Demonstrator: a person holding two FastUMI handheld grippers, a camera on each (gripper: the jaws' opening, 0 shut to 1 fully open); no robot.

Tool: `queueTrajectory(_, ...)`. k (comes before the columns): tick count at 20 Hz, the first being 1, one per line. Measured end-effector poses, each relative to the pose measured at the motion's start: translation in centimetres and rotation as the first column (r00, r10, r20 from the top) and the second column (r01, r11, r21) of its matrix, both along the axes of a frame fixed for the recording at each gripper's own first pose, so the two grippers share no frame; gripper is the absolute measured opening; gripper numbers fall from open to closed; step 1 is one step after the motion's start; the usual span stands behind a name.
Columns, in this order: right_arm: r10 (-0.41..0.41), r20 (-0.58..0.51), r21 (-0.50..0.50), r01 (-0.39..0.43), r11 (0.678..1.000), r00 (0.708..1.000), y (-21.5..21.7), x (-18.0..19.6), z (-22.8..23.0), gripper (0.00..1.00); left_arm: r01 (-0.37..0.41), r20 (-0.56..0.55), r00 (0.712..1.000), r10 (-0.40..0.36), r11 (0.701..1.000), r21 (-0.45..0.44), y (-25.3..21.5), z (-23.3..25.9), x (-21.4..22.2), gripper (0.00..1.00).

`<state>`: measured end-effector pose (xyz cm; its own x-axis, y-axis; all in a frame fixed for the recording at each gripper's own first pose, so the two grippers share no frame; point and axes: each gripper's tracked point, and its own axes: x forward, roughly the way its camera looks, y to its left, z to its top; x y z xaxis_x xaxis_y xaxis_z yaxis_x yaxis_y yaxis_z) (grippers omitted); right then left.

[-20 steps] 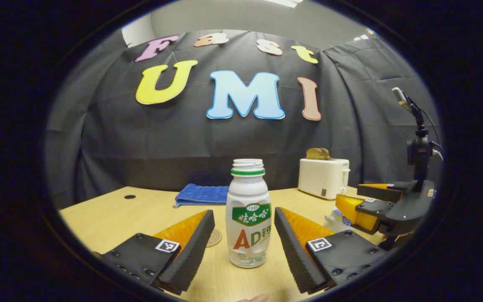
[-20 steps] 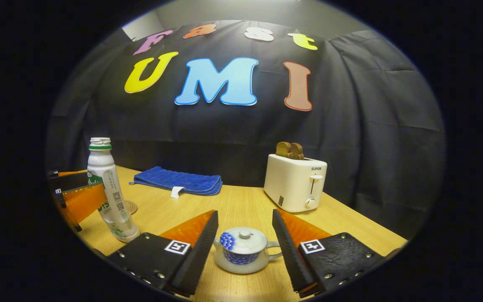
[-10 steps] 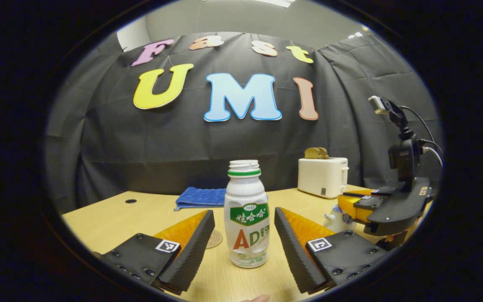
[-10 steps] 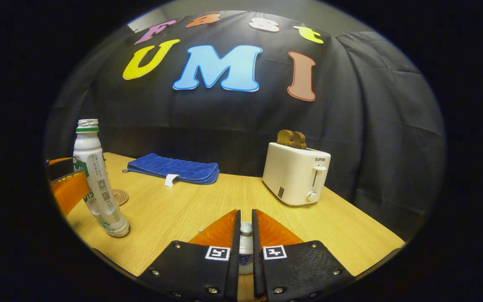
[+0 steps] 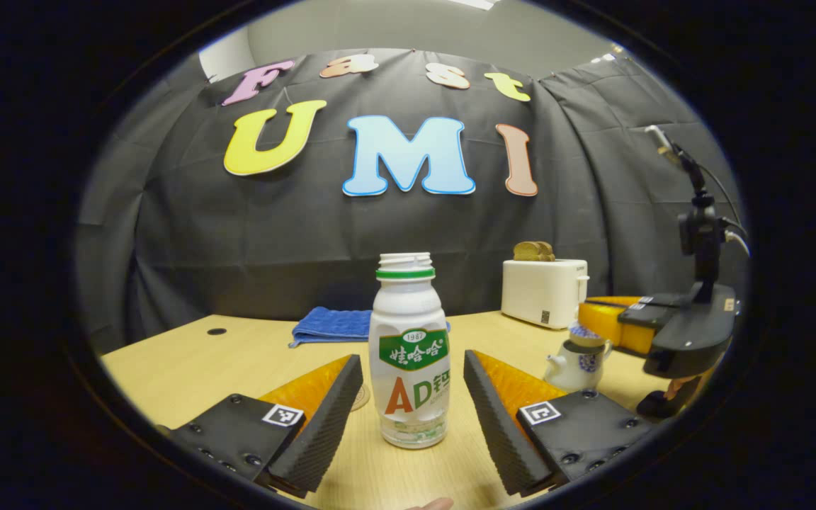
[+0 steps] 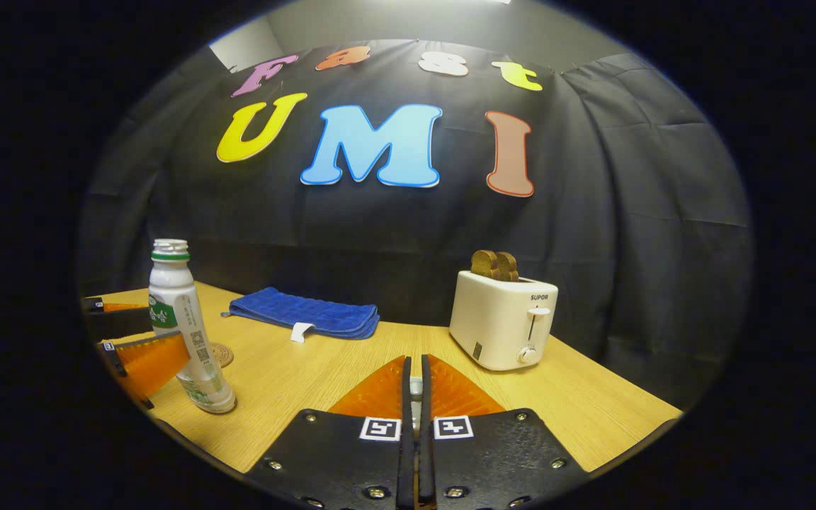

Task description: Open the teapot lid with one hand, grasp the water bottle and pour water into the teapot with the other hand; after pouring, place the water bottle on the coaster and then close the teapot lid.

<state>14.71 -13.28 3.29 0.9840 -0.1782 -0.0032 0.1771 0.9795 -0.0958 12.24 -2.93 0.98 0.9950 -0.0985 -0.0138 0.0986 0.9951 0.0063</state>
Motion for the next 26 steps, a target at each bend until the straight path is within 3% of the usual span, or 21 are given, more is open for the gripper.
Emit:
queueTrajectory(3,0.033,-0.012,0.018,-0.033,0.999,0.999,0.6,-0.5,-0.7,0.03,0.005,-0.008,1.0,-0.005,1.0,-0.002,-0.4,-0.7,0.6,0.99)
queueTrajectory(5,0.048,-0.014,0.02,-0.048,0.999,0.999,1.0,-0.7,-0.7,0.03,0.004,-0.003,1.0,-0.004,1.0,0.012,-0.6,-0.5,1.4,0.92)
queueTrajectory(8,0.068,0.0,0.016,-0.068,0.998,0.998,1.6,-0.9,-0.3,0.03,-0.028,0.011,1.0,0.029,0.999,-0.019,0.4,-0.5,2.6,0.99)
queueTrajectory(10,0.074,0.008,-0.005,-0.074,0.997,0.997,1.8,-1.2,-0.1,0.03,-0.046,-0.011,0.999,0.046,0.999,-0.029,0.7,-0.9,4.1,0.94)
queueTrajectory(11,0.075,0.009,-0.008,-0.075,0.997,0.997,1.8,-1.3,-0.1,0.03,-0.052,-0.01,0.999,0.052,0.998,-0.023,0.6,-0.8,4.5,0.99)
queueTrajectory(13,0.079,0.01,0.001,-0.079,0.997,0.997,1.7,-1.3,-0.1,0.03,-0.054,-0.006,0.999,0.054,0.998,-0.01,0.5,-0.7,5.3,0.99)
queueTrajectory(18,0.085,0.028,0.003,-0.085,0.996,0.996,1.6,-2.1,0.4,0.03,-0.061,-0.02,0.998,0.06,0.998,-0.007,0.6,-0.8,4.8,0.85)
queueTrajectory(20,0.092,0.043,0.001,-0.092,0.996,0.995,1.6,-3.5,1.3,0.03,-0.04,-0.022,0.999,0.04,0.999,0.017,0.0,-0.6,4.6,0.84)
queueTrajectory(22,0.095,0.064,0.006,-0.095,0.995,0.993,1.6,-6.3,1.9,0.03,-0.011,-0.022,1.0,0.012,0.998,0.056,-0.9,-0.4,4.3,0.76)
queueTrajectory(23,0.097,0.07,0.006,-0.097,0.995,0.993,1.5,-7.7,1.9,0.03,0.004,-0.02,1.0,-0.002,0.996,0.092,-1.5,-0.3,4.1,0.84)
queueTrajectory(26,0.096,0.075,0.014,-0.097,0.995,0.993,0.7,-12.6,1.5,0.03,0.019,-0.01,1.0,-0.017,0.984,0.179,-2.4,-0.2,3.8,0.84)
